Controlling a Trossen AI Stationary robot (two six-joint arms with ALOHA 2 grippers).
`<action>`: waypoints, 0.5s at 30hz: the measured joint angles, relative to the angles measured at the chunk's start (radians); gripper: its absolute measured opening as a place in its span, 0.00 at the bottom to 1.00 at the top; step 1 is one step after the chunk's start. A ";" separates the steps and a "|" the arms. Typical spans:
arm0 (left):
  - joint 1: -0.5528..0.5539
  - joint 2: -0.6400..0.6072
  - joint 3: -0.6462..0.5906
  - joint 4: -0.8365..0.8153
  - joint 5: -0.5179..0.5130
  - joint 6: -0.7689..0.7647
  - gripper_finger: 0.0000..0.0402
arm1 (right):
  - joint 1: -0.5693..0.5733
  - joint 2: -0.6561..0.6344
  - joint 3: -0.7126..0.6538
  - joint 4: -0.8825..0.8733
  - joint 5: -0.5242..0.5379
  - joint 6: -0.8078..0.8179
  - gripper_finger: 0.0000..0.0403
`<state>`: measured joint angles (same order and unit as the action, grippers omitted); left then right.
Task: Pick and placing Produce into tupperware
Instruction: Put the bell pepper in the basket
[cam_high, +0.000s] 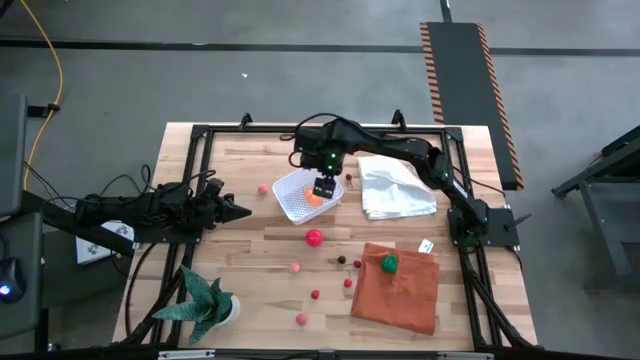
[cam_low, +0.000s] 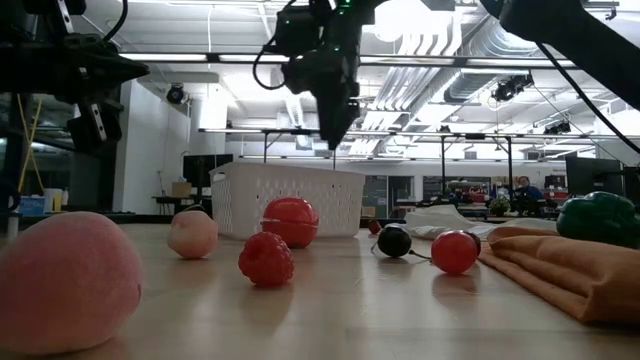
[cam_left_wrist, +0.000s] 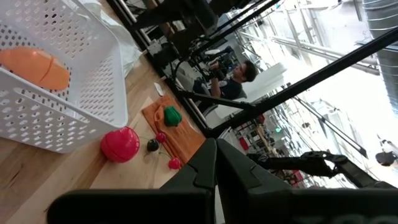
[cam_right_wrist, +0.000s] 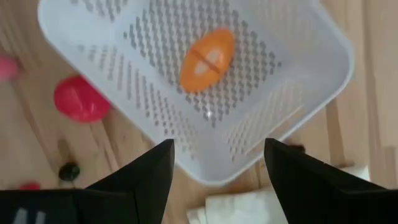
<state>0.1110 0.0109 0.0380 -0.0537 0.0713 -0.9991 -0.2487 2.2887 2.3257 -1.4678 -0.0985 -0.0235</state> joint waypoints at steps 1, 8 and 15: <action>0.000 0.000 0.000 0.000 0.000 0.000 0.00 | 0.001 -0.002 0.000 -0.015 0.000 -0.007 0.60; 0.000 0.000 0.000 0.000 0.000 0.000 0.00 | -0.002 -0.026 0.000 -0.098 0.028 -0.030 0.60; 0.000 0.000 0.000 0.000 -0.002 0.000 0.00 | -0.006 -0.070 0.000 -0.104 0.027 -0.033 0.60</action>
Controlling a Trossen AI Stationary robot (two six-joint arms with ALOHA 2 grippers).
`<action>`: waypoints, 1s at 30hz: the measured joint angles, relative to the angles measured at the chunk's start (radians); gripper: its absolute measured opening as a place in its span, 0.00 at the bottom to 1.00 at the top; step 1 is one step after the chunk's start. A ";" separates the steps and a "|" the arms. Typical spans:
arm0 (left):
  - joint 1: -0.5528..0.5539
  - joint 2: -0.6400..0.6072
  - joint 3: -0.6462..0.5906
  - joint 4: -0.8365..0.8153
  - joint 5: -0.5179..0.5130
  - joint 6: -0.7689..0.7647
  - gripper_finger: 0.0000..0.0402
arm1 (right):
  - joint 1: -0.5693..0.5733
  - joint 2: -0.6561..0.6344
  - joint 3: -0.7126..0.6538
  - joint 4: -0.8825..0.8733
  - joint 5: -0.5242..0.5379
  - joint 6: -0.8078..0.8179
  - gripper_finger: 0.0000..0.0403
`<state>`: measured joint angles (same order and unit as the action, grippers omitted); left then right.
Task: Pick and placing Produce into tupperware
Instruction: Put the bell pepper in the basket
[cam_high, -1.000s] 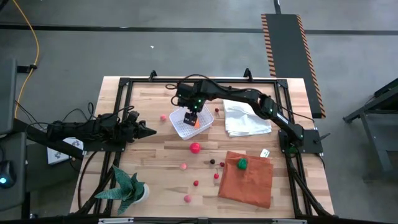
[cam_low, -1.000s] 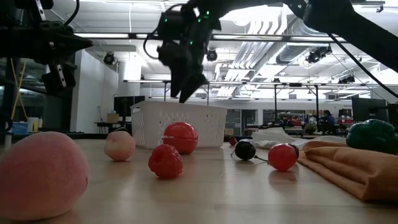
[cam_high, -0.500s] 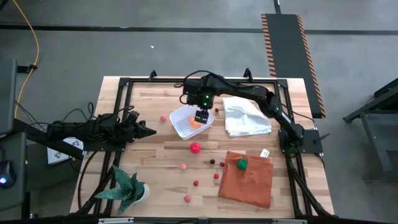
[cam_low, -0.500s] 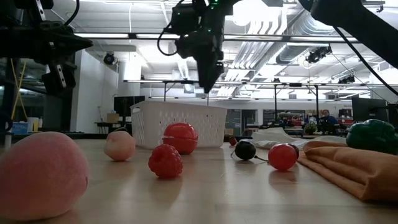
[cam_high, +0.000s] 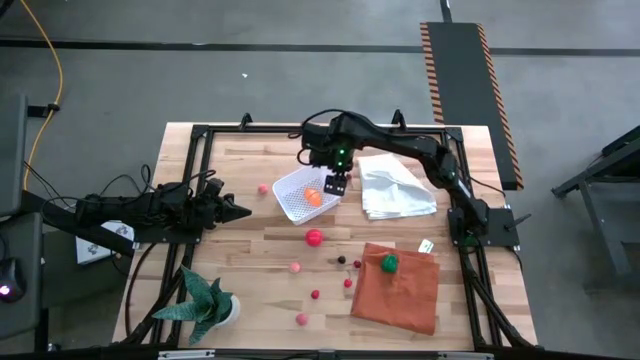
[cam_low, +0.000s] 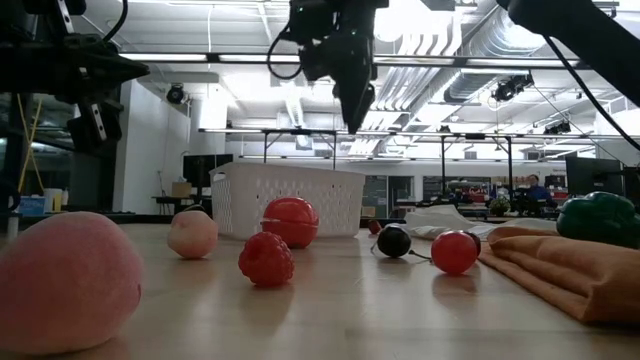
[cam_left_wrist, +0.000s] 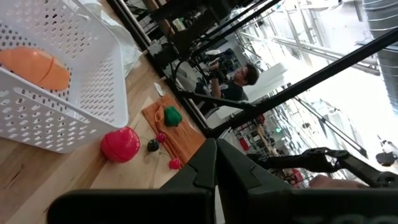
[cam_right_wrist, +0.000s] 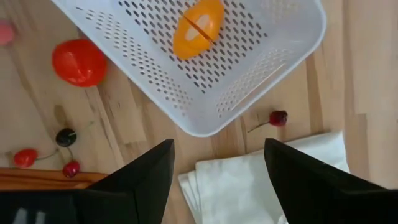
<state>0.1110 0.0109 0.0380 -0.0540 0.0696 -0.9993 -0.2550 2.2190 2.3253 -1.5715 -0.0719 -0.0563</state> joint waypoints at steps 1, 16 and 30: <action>0.000 0.000 0.000 0.000 0.000 0.000 0.00 | 0.000 -0.008 0.000 0.000 0.000 -0.001 0.60; 0.000 0.000 0.000 0.000 -0.002 0.001 0.00 | -0.022 -0.216 -0.140 0.022 -0.007 0.033 0.60; 0.000 0.000 0.000 0.000 -0.003 0.004 0.00 | 0.000 -0.807 -1.015 0.493 -0.018 0.373 0.60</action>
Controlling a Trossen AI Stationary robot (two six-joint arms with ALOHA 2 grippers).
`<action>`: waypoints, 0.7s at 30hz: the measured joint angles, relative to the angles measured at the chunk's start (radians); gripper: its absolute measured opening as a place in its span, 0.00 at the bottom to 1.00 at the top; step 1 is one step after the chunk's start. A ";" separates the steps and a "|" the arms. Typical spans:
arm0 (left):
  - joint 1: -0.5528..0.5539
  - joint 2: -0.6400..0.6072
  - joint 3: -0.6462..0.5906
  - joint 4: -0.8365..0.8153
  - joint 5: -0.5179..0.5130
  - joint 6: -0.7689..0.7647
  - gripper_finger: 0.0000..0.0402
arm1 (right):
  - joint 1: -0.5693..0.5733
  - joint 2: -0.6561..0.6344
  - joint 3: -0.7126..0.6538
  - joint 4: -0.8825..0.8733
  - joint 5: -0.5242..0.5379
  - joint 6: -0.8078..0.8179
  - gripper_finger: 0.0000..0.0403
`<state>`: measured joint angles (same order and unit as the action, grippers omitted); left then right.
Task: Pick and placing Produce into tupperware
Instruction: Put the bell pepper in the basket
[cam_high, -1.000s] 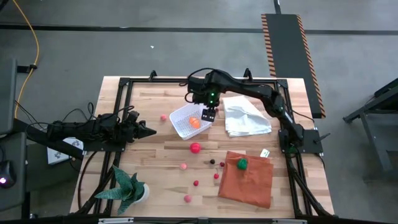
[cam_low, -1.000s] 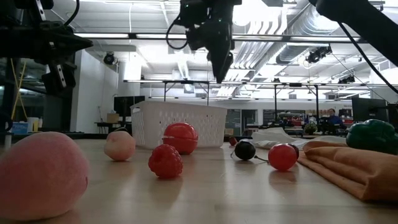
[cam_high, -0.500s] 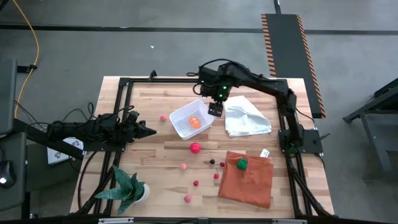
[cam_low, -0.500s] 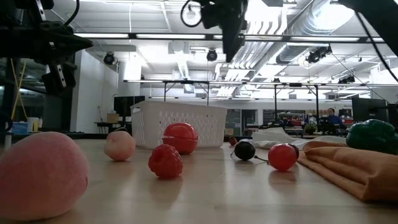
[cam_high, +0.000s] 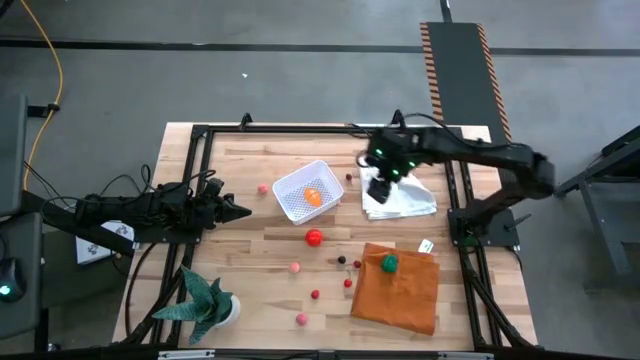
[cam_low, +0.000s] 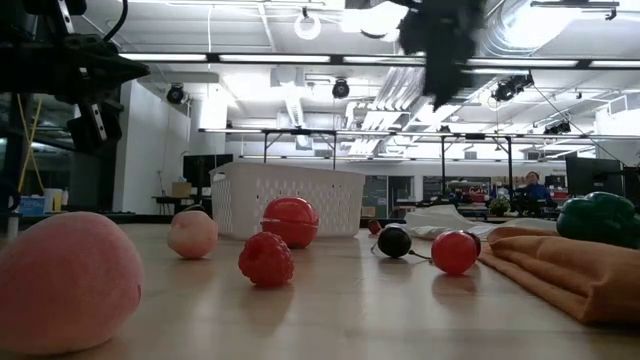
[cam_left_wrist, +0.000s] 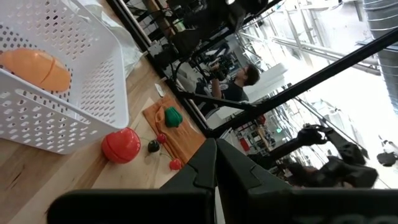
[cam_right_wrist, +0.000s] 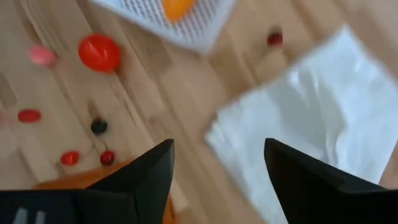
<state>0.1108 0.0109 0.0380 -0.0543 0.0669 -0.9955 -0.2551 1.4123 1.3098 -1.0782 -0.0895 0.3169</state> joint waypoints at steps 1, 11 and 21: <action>0.000 0.000 0.000 0.000 0.000 0.000 0.00 | 0.008 -0.033 -0.040 -0.001 0.000 0.026 0.60; 0.000 0.000 0.000 0.000 -0.001 0.000 0.00 | 0.164 -0.250 -0.283 0.003 -0.001 0.322 0.60; 0.000 0.000 0.000 -0.002 -0.018 -0.008 0.00 | 0.388 -0.249 -0.330 -0.003 -0.001 0.656 0.60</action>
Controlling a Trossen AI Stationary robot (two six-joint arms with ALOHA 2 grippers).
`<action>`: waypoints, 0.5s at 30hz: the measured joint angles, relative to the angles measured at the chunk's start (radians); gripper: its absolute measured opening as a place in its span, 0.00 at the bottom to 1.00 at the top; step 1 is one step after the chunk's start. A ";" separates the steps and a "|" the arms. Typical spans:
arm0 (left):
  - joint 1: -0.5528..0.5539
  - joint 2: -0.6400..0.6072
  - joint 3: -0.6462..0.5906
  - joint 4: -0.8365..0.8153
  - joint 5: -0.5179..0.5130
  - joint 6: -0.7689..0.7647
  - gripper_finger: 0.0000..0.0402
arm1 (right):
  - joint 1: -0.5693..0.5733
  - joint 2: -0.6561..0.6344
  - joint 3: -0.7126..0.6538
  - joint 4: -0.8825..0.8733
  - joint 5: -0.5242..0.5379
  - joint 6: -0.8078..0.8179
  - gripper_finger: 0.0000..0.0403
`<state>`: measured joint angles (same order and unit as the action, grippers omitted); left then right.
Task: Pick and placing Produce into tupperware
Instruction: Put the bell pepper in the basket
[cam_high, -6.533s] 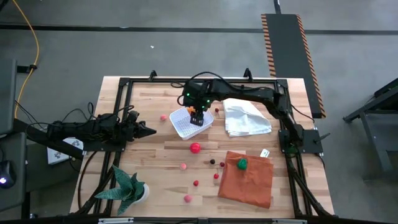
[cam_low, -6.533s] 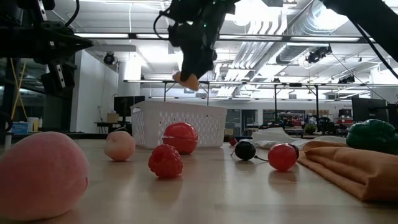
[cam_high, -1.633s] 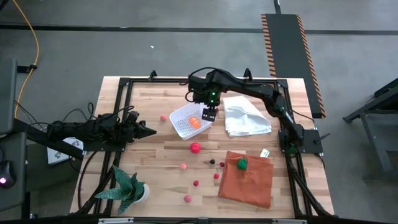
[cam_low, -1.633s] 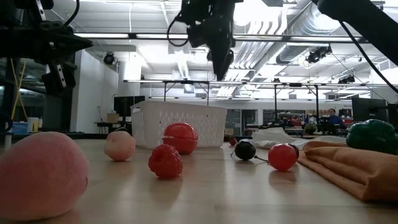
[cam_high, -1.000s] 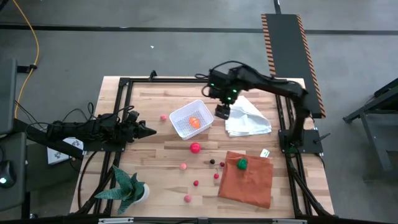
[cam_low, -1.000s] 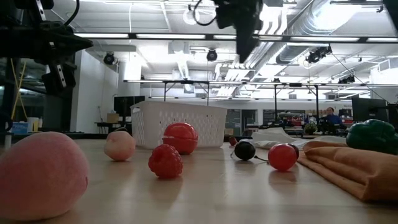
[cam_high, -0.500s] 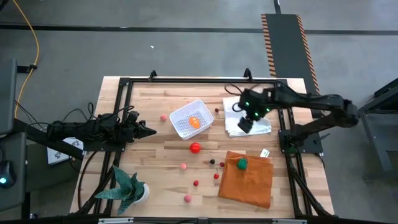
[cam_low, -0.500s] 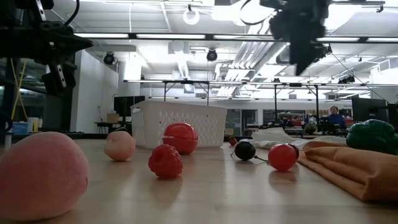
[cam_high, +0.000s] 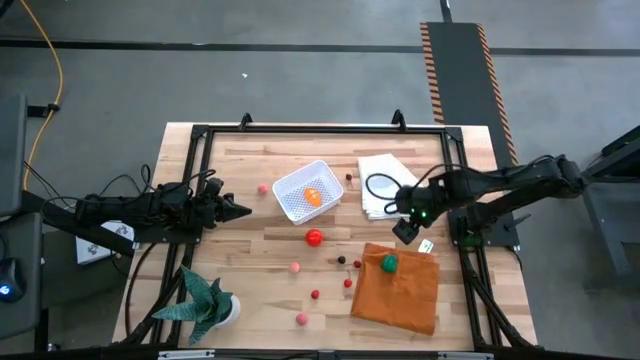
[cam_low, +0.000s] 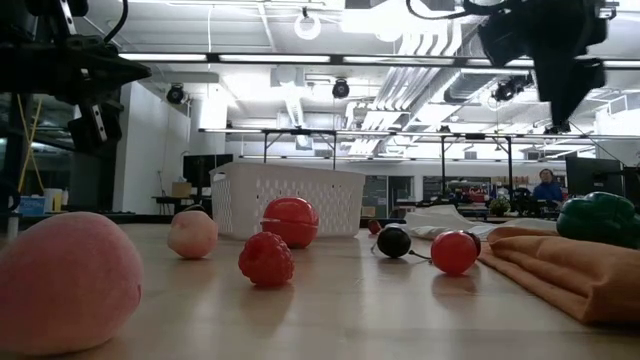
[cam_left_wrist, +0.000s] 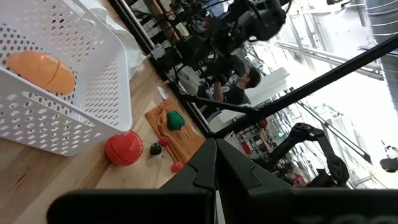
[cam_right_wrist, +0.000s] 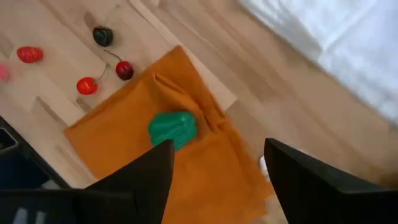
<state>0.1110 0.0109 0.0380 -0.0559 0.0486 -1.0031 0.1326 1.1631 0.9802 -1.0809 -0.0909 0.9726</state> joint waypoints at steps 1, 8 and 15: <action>0.000 0.000 0.000 0.000 0.000 0.000 0.00 | 0.016 0.001 0.000 0.002 0.000 0.039 0.60; 0.000 0.000 0.000 0.000 0.001 0.001 0.00 | 0.115 0.002 0.000 0.003 0.001 0.306 0.60; 0.000 0.000 0.000 0.000 0.003 0.003 0.00 | 0.190 0.002 0.000 0.004 0.023 0.548 0.60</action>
<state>0.1108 0.0109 0.0380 -0.0562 0.0517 -0.9997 0.3227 1.1652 0.9802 -1.0764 -0.0682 1.5206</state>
